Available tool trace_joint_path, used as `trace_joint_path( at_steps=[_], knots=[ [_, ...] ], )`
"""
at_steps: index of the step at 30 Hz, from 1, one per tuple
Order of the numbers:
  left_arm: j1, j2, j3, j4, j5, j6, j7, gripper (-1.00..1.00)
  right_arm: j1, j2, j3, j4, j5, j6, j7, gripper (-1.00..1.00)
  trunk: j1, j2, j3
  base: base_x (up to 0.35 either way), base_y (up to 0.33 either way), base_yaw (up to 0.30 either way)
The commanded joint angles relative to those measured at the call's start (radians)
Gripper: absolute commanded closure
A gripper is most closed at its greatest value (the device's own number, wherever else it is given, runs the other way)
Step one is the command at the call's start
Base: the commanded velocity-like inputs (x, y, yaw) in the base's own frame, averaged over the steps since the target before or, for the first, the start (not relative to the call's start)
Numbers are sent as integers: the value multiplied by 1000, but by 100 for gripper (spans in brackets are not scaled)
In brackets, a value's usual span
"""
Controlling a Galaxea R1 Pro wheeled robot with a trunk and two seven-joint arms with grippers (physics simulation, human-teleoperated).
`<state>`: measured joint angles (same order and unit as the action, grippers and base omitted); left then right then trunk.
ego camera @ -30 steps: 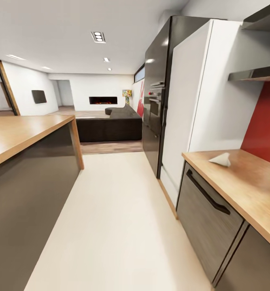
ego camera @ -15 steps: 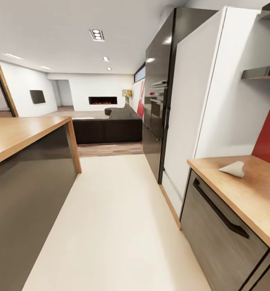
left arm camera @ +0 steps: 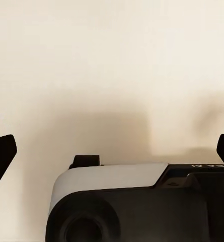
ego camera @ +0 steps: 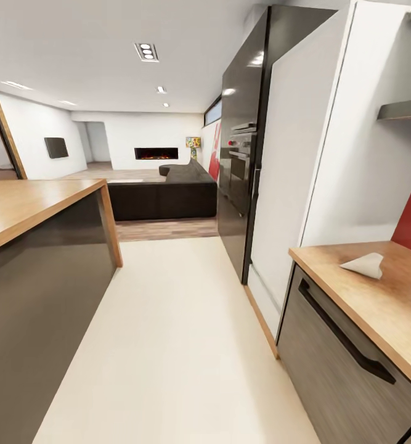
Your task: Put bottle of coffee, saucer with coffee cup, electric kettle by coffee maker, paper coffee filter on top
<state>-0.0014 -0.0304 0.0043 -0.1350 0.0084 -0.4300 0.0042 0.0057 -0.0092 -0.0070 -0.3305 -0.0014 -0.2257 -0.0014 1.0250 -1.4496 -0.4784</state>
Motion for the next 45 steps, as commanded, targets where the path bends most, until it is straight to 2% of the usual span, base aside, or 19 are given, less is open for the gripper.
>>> trace_joint_path(
  at_steps=[1, 4, 33, 42, 45],
  knots=[
    [0, 0, 0, 0, 1, -3, 0, -100, 0, 0, -1, -1, 0, -1, 0, -100, 0, 0, -1, 3, 0, 0],
    [0, 0, 0, 0, 1, -3, 0, -100, 0, 0, -1, -1, 0, -1, 0, -100, 0, 0, -1, 2, 0, 0],
    [0, -1, 1, 0, 2, -3, 0, -100, 0, 0, 2, -2, 3, -1, 0, -100, -111, 203, 90, 0, 0, 0],
    [0, 1, 6, -3, 28, 0, 3, -100, 0, 0, 3, -2, 3, -1, 0, -100, -146, 266, 118, 0, 0, 0],
    [-1, 3, 6, -39, 29, 2, 4, -100, 0, -1, 2, -2, 3, -1, 0, -100, -157, 287, 128, 0, 0, 0]
  ],
)
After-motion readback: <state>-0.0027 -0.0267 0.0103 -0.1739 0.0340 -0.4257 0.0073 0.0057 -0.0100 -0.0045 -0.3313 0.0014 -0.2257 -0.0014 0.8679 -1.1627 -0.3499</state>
